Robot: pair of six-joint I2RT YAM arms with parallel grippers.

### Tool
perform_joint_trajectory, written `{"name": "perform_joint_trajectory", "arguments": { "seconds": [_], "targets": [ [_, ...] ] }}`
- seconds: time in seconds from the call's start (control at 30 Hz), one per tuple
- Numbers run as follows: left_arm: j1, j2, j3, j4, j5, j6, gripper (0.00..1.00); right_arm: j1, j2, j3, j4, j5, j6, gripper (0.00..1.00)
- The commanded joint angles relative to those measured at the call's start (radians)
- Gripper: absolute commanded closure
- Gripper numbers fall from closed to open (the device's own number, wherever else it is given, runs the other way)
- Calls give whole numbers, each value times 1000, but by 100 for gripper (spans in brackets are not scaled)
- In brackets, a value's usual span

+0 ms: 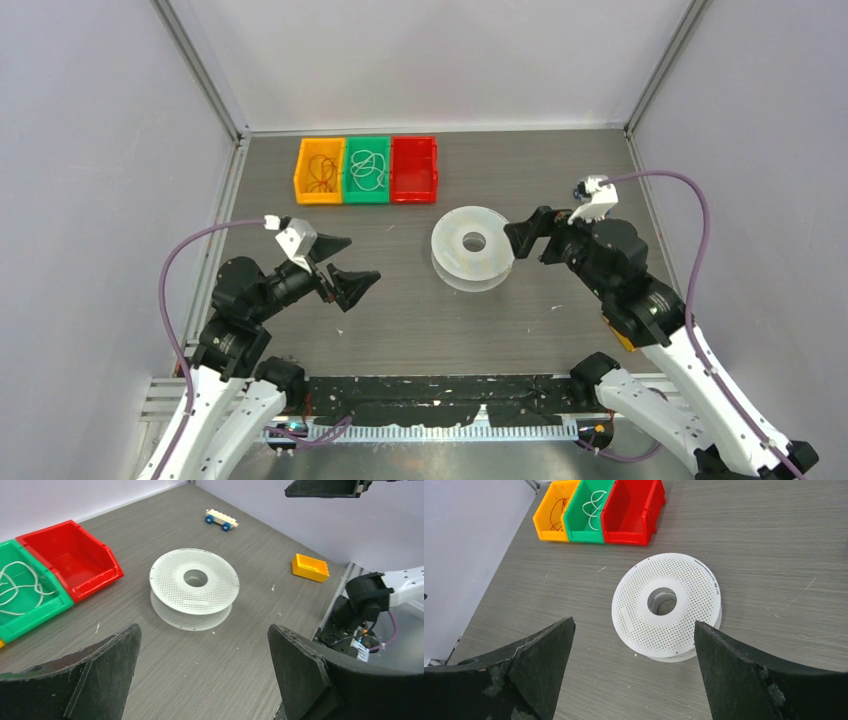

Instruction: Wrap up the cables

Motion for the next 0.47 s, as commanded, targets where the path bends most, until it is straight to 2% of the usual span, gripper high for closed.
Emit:
{"name": "perform_joint_trajectory", "arguments": {
  "seconds": [0.0, 0.2, 0.43],
  "targets": [
    [-13, -11, -12, 70, 54, -27, 0, 7, -123, -48, -19, 35, -5, 5],
    [-13, -32, -9, 50, -15, -7, 0, 7, -285, -149, 20, 78, 2, 5],
    [-13, -34, -6, 42, -44, 0, 0, 7, -322, -148, -6, 91, 2, 5]
  ]
}}
